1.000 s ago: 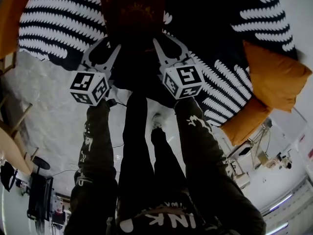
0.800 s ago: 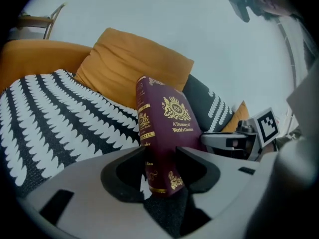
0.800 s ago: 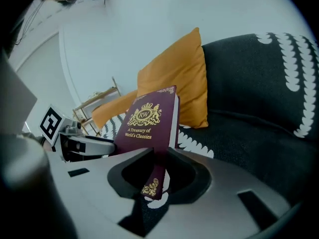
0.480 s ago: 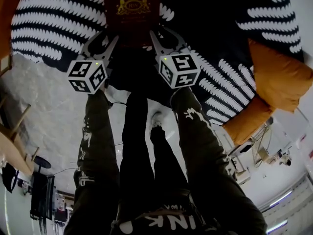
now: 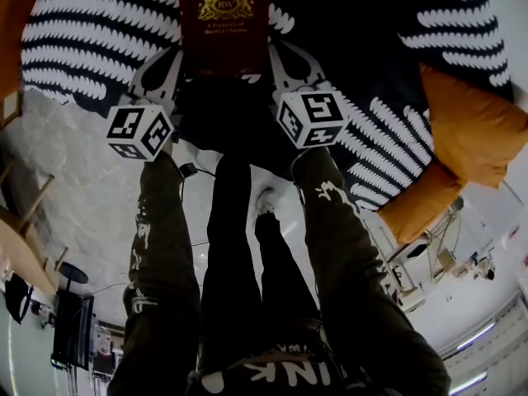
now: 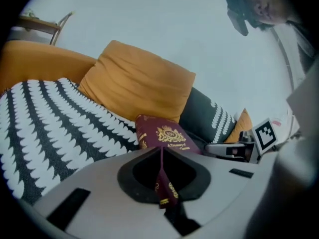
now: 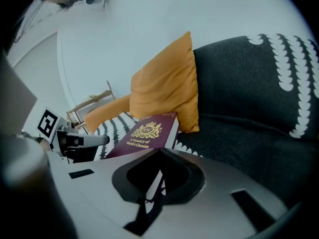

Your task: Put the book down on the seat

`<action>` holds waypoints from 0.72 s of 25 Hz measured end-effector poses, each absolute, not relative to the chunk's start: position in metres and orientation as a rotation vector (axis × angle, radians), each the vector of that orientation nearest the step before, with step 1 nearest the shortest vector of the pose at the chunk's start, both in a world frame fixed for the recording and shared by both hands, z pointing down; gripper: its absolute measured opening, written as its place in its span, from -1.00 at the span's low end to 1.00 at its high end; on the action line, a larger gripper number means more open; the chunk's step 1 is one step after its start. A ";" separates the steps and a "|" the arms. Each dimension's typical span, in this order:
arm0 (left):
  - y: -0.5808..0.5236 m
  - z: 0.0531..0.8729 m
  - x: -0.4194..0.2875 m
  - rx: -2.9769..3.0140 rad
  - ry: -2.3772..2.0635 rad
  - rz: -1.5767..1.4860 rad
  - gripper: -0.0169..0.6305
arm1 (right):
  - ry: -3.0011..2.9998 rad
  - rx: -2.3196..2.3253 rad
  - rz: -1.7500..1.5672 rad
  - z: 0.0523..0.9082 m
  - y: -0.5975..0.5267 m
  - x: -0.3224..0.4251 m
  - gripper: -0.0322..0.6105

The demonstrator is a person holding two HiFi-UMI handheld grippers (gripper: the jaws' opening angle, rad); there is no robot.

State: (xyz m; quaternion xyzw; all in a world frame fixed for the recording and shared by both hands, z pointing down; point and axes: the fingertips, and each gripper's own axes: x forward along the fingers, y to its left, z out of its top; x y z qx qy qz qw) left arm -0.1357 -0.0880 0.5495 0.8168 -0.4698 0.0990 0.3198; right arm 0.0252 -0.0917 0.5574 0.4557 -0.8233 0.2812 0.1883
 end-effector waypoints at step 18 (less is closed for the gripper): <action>-0.029 0.274 -0.094 2.504 -1.427 0.164 -0.94 | -2.613 1.336 0.277 0.285 -0.038 0.027 -0.87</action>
